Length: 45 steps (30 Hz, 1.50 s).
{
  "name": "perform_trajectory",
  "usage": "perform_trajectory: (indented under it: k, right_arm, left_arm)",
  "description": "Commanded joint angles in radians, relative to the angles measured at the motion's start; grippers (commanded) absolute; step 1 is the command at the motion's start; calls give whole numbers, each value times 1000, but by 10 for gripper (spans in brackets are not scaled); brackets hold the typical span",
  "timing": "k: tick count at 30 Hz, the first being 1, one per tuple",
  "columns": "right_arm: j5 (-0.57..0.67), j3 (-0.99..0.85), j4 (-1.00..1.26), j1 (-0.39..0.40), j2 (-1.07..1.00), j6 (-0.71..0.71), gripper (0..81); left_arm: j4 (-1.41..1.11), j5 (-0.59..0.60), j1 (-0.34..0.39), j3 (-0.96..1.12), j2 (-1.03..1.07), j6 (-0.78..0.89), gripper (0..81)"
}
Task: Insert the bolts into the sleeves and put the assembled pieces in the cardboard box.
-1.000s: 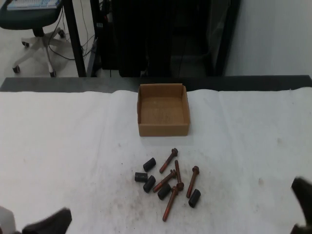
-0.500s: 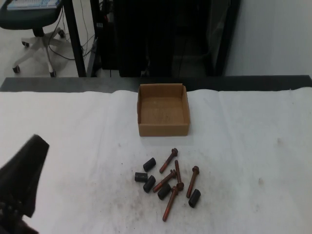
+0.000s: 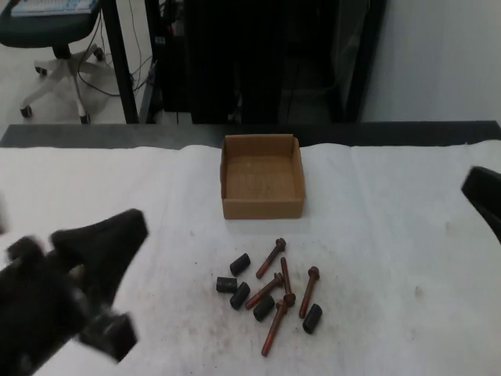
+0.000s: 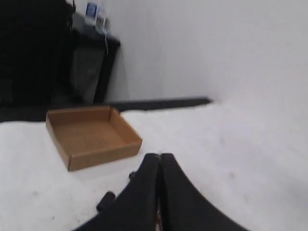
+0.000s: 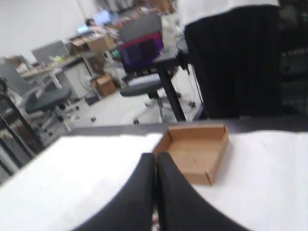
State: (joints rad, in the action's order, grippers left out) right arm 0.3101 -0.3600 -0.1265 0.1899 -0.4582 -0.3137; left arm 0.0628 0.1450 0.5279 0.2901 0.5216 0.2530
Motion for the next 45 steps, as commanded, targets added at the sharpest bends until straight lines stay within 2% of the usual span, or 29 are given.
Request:
perform_trajectory:
  k: [1,6,9,15,19,21,25,27,29,34,45]
  right_arm:
    - [-20,-159,-153,-3,-217,44,8]
    - [-51,-326,-300,-2,-461,131,8]
    - [-70,-372,-340,-2,-544,131,8]
    - [-65,-384,-350,-2,-575,131,8]
    - [-11,-384,-357,-2,-575,131,8]
    - [-9,-384,-358,-2,-575,131,8]
    - [-10,-384,-358,-4,-575,131,8]
    - [-10,-384,-358,-4,-575,131,8]
    - [-13,-384,-358,-4,-575,131,8]
    - [-13,-384,-363,-4,-575,131,8]
    - [-13,-384,-371,-4,-575,131,8]
  left_arm:
    - [168,78,-1,171,196,-94,3]
    - [438,230,1,458,605,-96,3]
    - [555,240,1,647,811,-118,3]
    - [630,246,38,977,1095,-376,3]
    - [690,223,61,1136,1264,-380,7]
    - [763,223,66,1198,1332,-380,77]
    - [875,223,68,1278,1438,-385,364]
    - [871,190,71,1285,1470,-385,463]
    - [862,157,76,1285,1486,-390,458]
    - [807,37,101,1285,1505,-496,376]
    - [736,-45,107,1285,1553,-531,372]
